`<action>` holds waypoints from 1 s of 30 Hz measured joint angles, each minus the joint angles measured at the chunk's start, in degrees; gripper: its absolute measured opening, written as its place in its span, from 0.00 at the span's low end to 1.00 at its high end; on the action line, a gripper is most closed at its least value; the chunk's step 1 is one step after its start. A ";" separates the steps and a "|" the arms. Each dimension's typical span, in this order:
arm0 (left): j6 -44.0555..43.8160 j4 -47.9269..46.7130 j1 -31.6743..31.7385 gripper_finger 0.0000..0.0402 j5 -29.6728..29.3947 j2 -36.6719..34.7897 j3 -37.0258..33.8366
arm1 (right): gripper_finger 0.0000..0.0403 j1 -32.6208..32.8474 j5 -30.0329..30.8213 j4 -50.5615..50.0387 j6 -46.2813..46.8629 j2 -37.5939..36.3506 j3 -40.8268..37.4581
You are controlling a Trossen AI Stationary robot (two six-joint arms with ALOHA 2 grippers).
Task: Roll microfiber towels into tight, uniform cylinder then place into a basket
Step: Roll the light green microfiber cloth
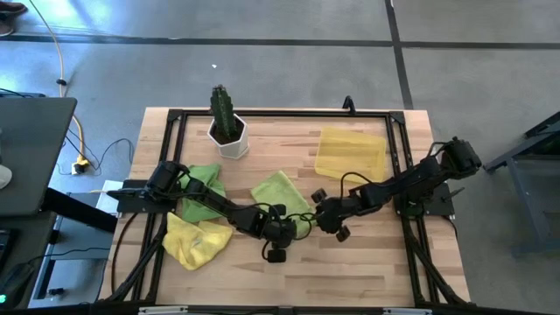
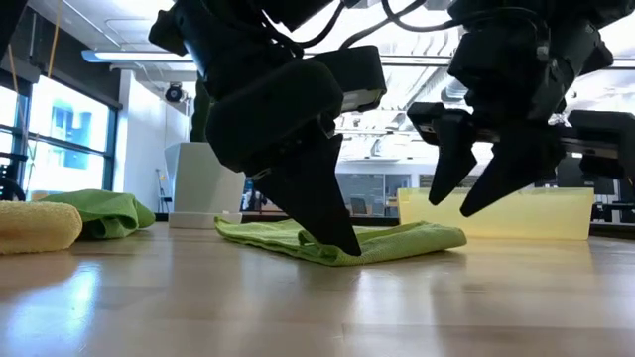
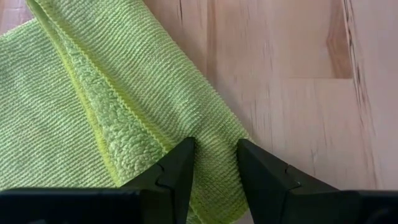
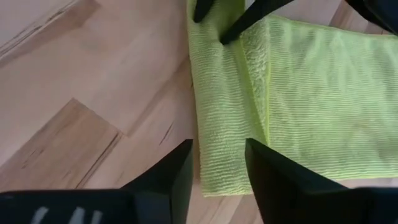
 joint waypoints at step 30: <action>-0.59 -1.67 -1.65 0.29 -3.95 -5.52 -0.20 | 0.15 -5.18 -2.55 2.23 6.06 7.76 -0.22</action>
